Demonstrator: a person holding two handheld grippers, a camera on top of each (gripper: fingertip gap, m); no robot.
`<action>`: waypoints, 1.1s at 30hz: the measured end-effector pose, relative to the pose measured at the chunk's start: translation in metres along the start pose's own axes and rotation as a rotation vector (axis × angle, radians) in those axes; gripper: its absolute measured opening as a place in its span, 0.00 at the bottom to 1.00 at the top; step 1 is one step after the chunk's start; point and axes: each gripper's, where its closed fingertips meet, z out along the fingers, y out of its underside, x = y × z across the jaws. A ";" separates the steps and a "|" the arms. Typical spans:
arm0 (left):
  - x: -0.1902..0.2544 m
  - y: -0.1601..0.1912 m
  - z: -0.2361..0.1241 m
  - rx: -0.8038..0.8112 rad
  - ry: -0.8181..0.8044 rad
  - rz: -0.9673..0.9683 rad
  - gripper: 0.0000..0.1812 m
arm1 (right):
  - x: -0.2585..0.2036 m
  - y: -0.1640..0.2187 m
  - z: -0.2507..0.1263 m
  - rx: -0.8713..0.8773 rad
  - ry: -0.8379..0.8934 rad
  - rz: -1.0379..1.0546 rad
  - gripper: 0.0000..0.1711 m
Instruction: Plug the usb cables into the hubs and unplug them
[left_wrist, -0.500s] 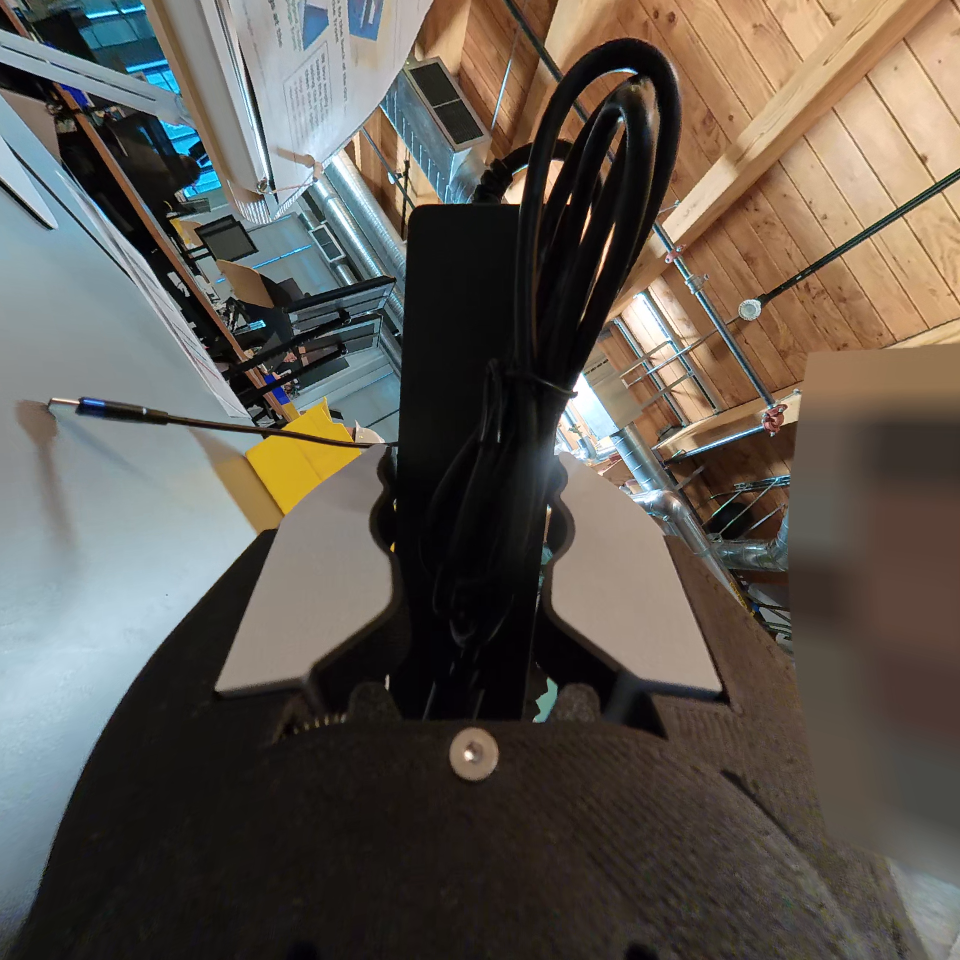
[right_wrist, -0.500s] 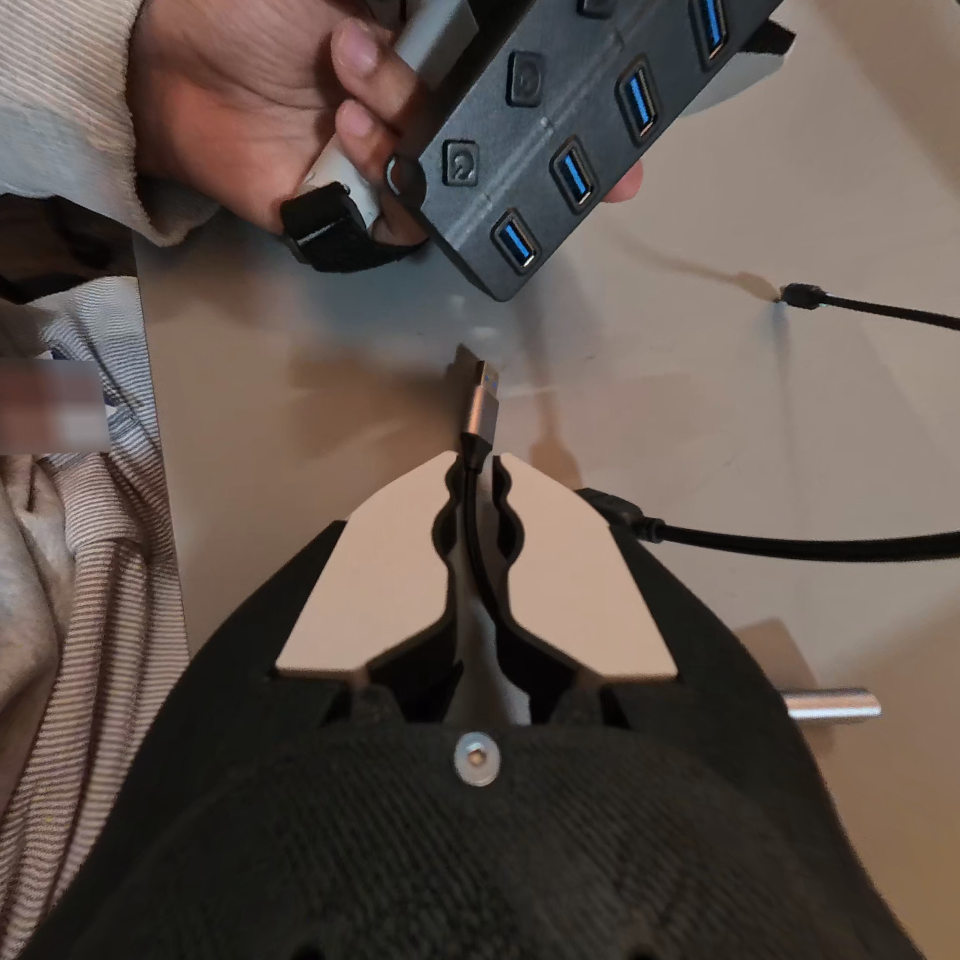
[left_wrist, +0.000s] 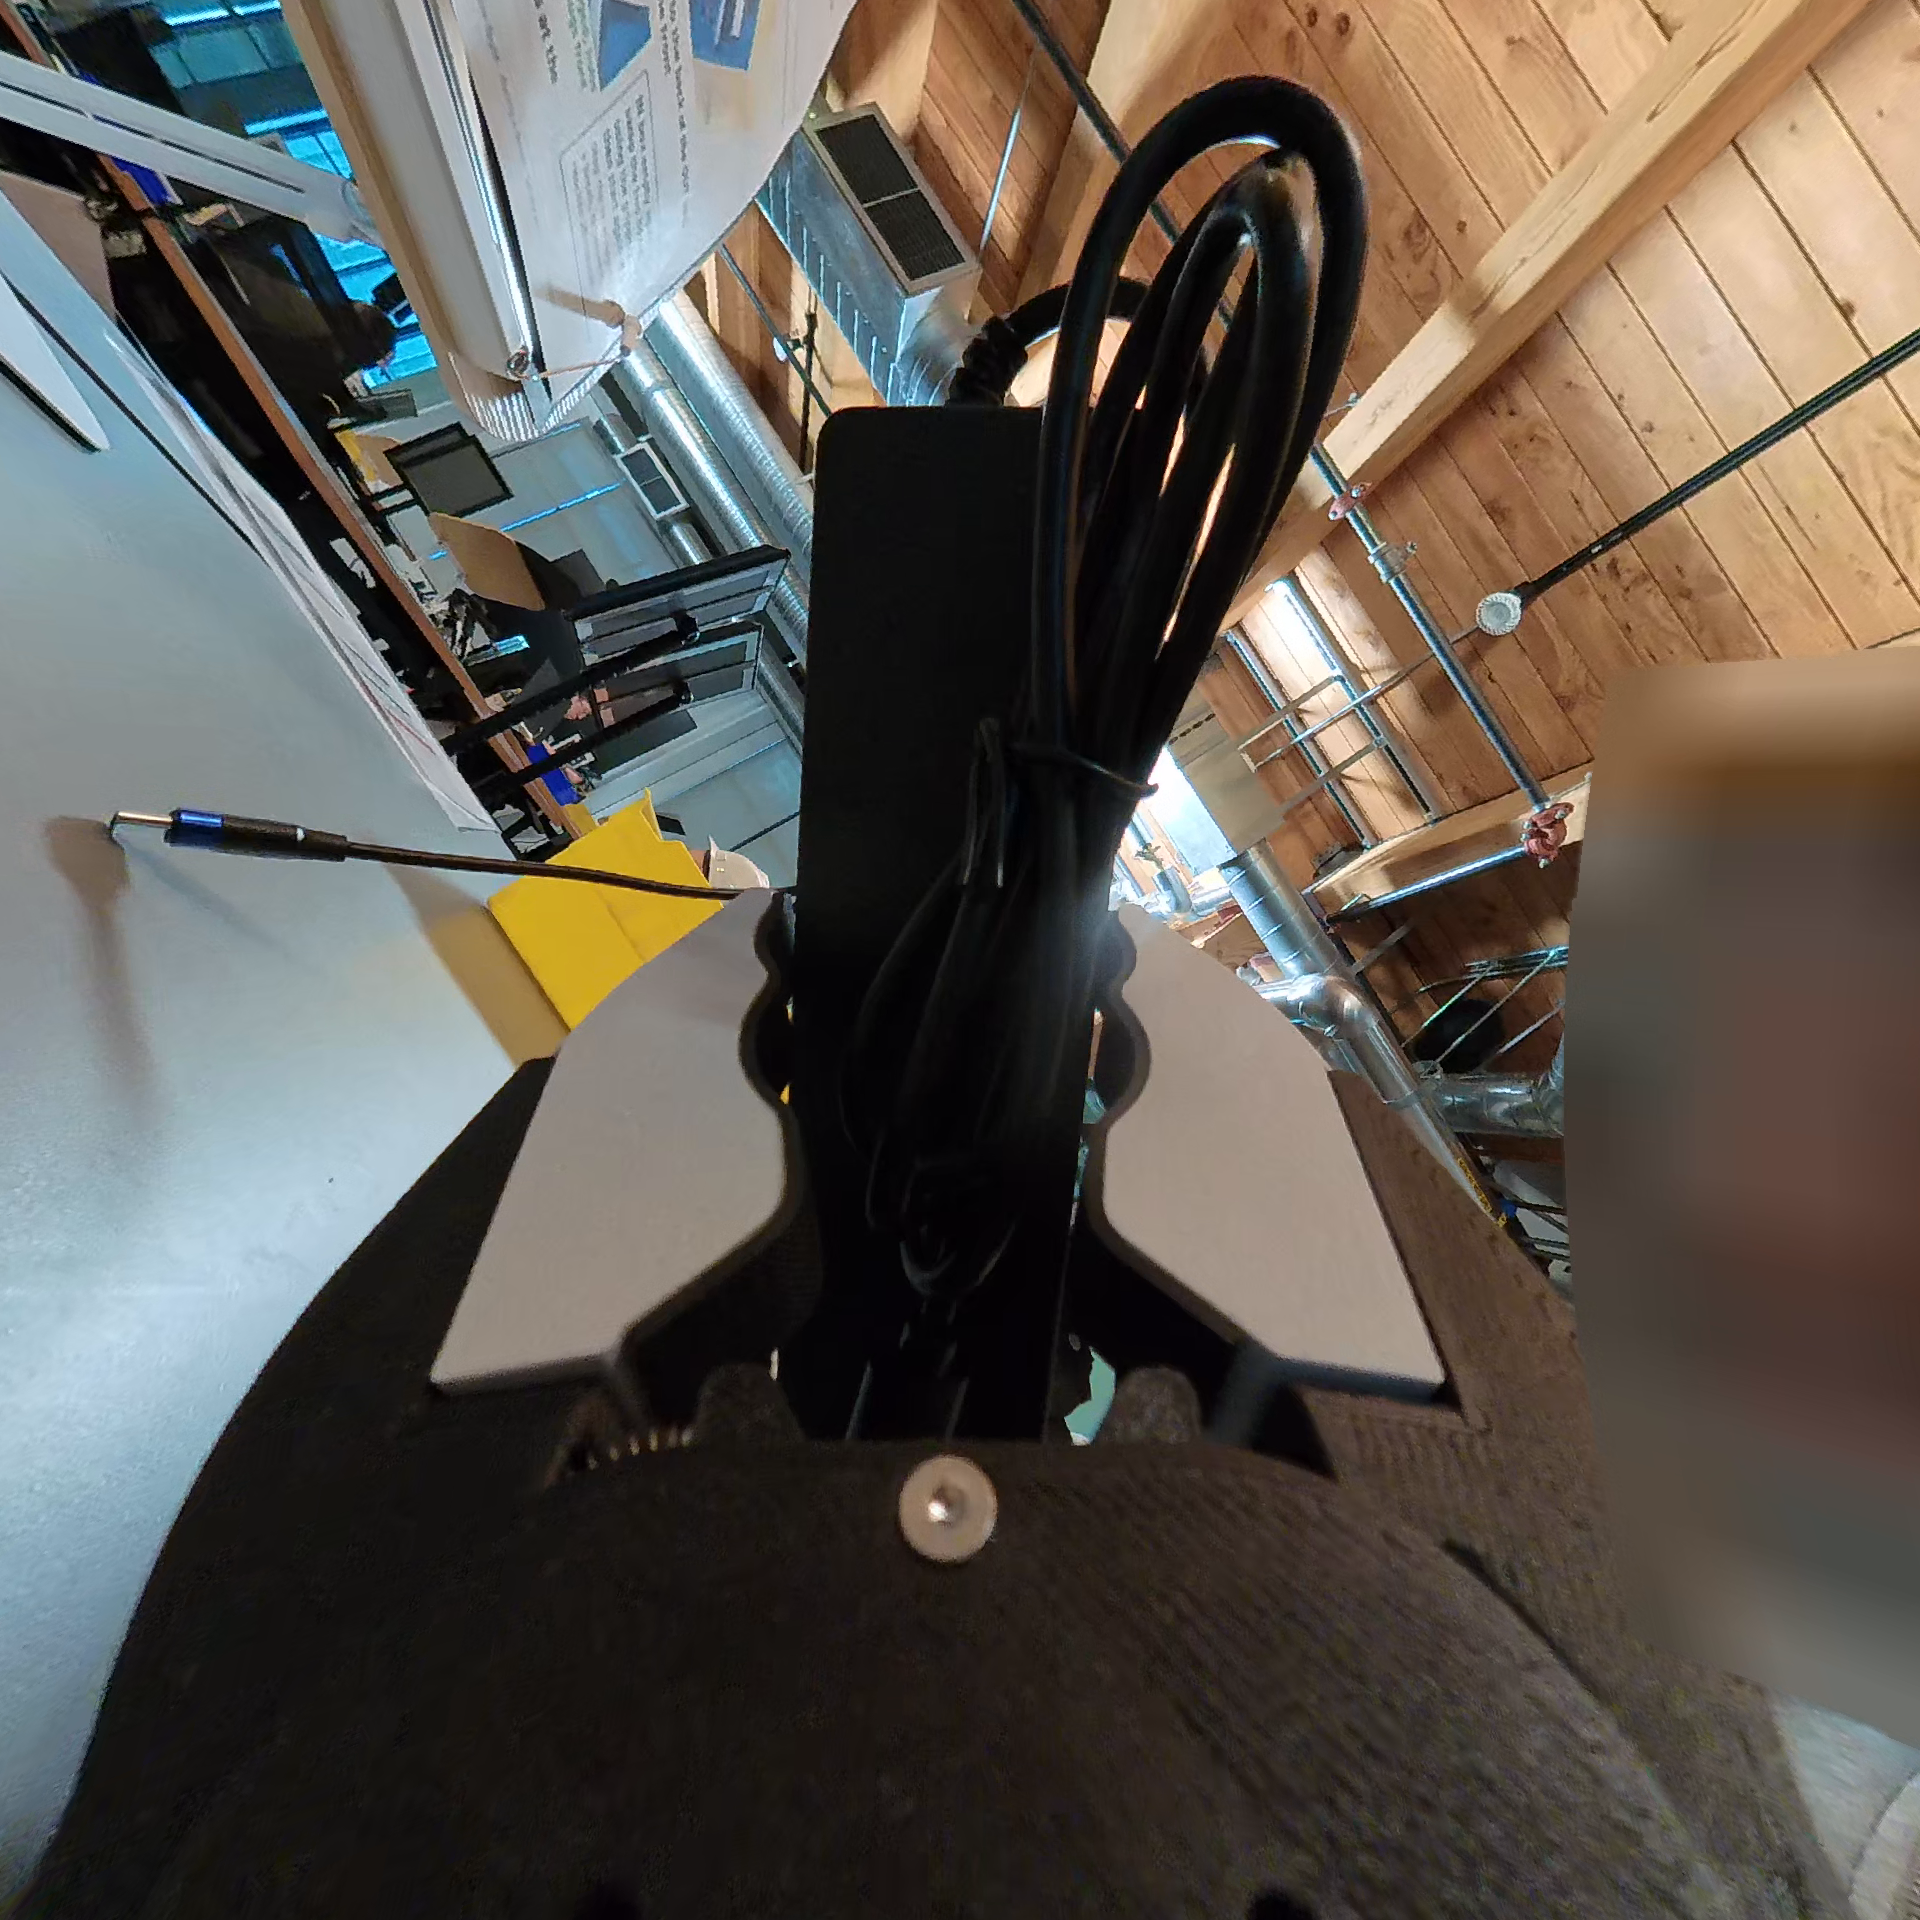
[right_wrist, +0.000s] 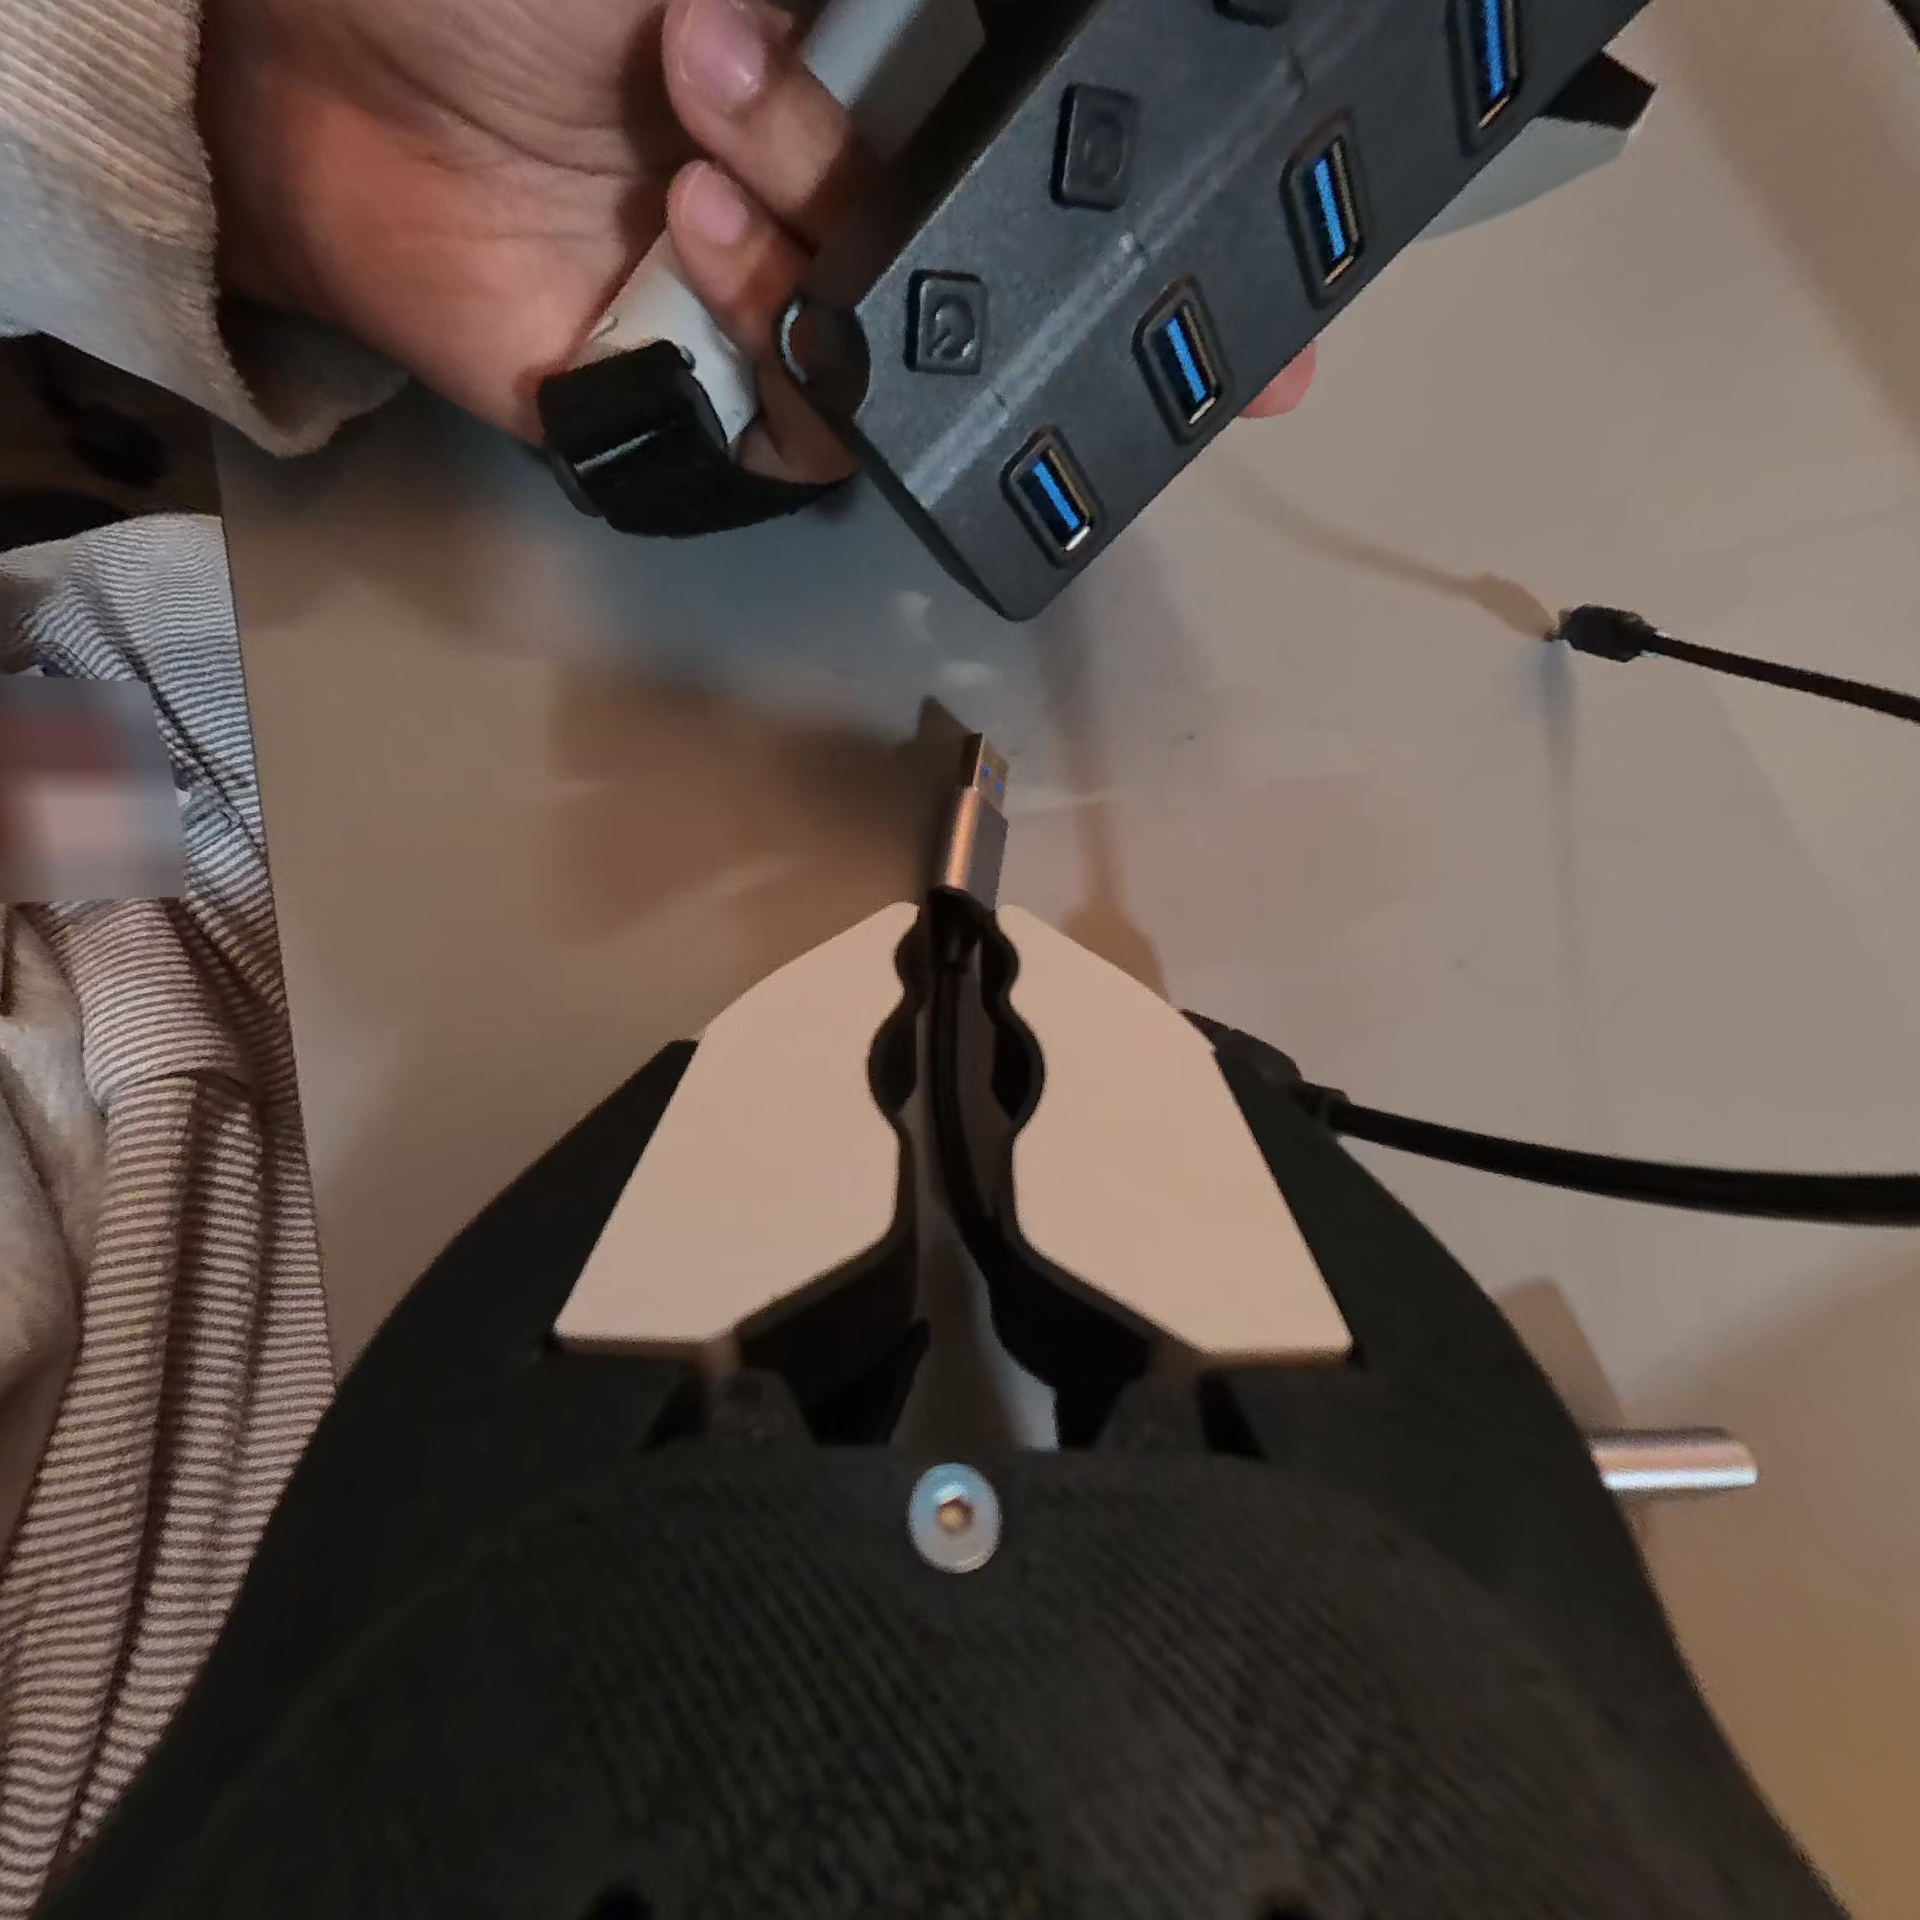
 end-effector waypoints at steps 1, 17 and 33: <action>0.000 0.000 0.000 0.000 0.000 0.000 0.31 | 0.000 -0.001 0.000 0.001 0.003 -0.004 0.05; 0.000 0.002 0.000 -0.006 0.001 -0.001 0.31 | 0.005 -0.005 0.005 0.004 0.043 -0.012 0.05; 0.014 0.006 0.002 -0.016 0.075 0.018 0.31 | 0.048 -0.080 -0.138 0.859 -0.612 0.730 0.04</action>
